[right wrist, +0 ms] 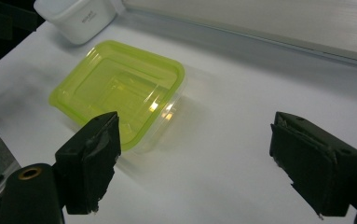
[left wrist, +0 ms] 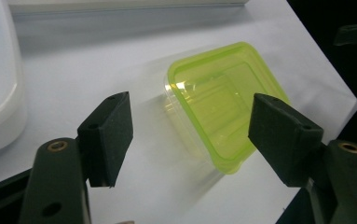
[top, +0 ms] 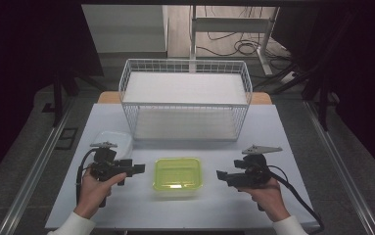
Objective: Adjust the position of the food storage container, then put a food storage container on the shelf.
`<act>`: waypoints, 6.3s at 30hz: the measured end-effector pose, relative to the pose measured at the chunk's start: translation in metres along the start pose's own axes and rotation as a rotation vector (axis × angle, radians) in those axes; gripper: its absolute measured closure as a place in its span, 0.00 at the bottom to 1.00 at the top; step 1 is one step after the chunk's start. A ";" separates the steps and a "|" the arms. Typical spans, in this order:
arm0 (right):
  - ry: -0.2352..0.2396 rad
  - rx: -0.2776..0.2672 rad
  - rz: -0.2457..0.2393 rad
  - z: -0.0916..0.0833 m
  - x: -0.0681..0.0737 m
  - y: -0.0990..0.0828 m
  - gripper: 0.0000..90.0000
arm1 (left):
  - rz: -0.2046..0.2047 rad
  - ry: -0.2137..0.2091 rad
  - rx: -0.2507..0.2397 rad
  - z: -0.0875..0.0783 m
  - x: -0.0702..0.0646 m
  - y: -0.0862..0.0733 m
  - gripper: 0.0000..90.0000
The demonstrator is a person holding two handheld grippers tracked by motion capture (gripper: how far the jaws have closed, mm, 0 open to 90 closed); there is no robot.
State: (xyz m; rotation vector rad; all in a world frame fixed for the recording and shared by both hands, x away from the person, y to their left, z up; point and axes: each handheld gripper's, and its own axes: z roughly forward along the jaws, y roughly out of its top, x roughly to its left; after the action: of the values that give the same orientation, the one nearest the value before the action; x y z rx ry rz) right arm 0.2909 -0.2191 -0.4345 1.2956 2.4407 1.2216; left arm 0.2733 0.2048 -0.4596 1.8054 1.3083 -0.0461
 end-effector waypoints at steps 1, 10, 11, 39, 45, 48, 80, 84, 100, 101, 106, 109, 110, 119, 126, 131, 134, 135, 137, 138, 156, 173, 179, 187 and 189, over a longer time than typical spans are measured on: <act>-0.002 0.013 -0.016 0.004 0.001 0.000 0.18 | -0.001 -0.004 0.009 0.002 0.000 0.000 0.33; 0.011 0.033 -0.003 0.014 0.003 -0.002 0.19 | -0.016 -0.002 0.001 0.002 -0.001 0.002 0.31; 0.023 0.024 0.004 0.017 0.005 -0.002 0.19 | -0.019 -0.001 -0.005 0.003 -0.001 0.002 0.32; 0.043 0.057 0.019 0.050 0.022 0.007 0.24 | -0.092 -0.076 0.094 0.042 0.002 -0.001 0.40; 0.035 0.065 0.029 0.057 0.018 0.008 0.26 | -0.143 -0.096 0.105 0.051 0.007 -0.003 0.42; 0.042 0.069 0.037 0.062 0.017 0.008 0.27 | -0.161 -0.105 0.116 0.056 0.010 -0.004 0.43; 0.181 0.170 0.190 0.102 0.004 0.002 0.55 | -0.237 -0.192 0.148 0.071 0.018 -0.010 0.62; 0.205 0.178 0.223 0.102 0.004 0.002 0.60 | -0.239 -0.197 0.156 0.073 0.017 -0.011 0.68; 0.221 0.128 0.314 0.092 -0.002 0.001 0.85 | -0.244 -0.174 0.095 0.066 0.015 -0.014 0.87; 0.218 0.123 0.311 0.091 -0.002 0.001 0.85 | -0.237 -0.167 0.090 0.066 0.014 -0.014 0.87; 0.231 0.087 0.302 0.084 0.001 0.004 0.86 | -0.228 -0.169 0.079 0.064 0.011 -0.013 0.88; 0.233 0.078 0.292 0.081 0.001 0.005 0.86 | -0.221 -0.175 0.066 0.062 0.010 -0.013 0.88; 0.231 0.069 0.281 0.079 0.002 0.005 0.86 | -0.216 -0.173 0.065 0.061 0.009 -0.013 0.88; 0.238 0.019 0.222 0.067 0.006 0.008 0.86 | -0.152 -0.168 0.016 0.053 -0.001 -0.009 0.88; 0.201 -0.007 0.141 0.057 0.014 0.011 0.86 | -0.091 -0.148 -0.015 0.045 -0.010 -0.006 0.88; 0.207 -0.039 0.101 0.050 0.017 0.014 0.85 | -0.066 -0.144 -0.032 0.040 -0.015 -0.005 0.88; 0.210 -0.060 0.087 0.045 0.018 0.016 0.85 | -0.044 -0.138 -0.045 0.036 -0.020 -0.003 0.88; 0.215 -0.070 0.088 0.043 0.019 0.016 0.85 | -0.041 -0.142 -0.050 0.035 -0.021 -0.002 0.88; 0.223 -0.086 0.085 0.038 0.021 0.018 0.85 | -0.031 -0.147 -0.058 0.032 -0.022 -0.001 0.88; 0.219 -0.091 0.075 0.036 0.022 0.019 0.85 | -0.027 -0.148 -0.062 0.031 -0.024 0.000 0.88; 0.203 -0.146 -0.021 0.019 0.031 0.030 0.84 | 0.033 -0.143 -0.093 0.018 -0.033 0.014 0.88; 0.191 -0.185 -0.051 0.012 0.026 0.051 0.84 | 0.057 -0.149 -0.127 0.010 -0.038 0.042 0.88; 0.191 -0.204 -0.059 0.005 0.026 0.059 0.84 | 0.073 -0.145 -0.145 0.003 -0.045 0.055 0.88; 0.183 -0.229 -0.085 -0.005 0.025 0.083 0.84 | 0.099 -0.137 -0.173 -0.007 -0.052 0.080 0.88; 0.180 -0.240 -0.092 -0.008 0.024 0.091 0.84 | 0.100 -0.142 -0.176 -0.008 -0.051 0.088 0.88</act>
State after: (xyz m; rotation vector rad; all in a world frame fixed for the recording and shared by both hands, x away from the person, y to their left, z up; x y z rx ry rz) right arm 0.3304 -0.1783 -0.3591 1.0381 2.3448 1.6095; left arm 0.3156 0.1663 -0.3752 1.6834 1.0867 -0.0034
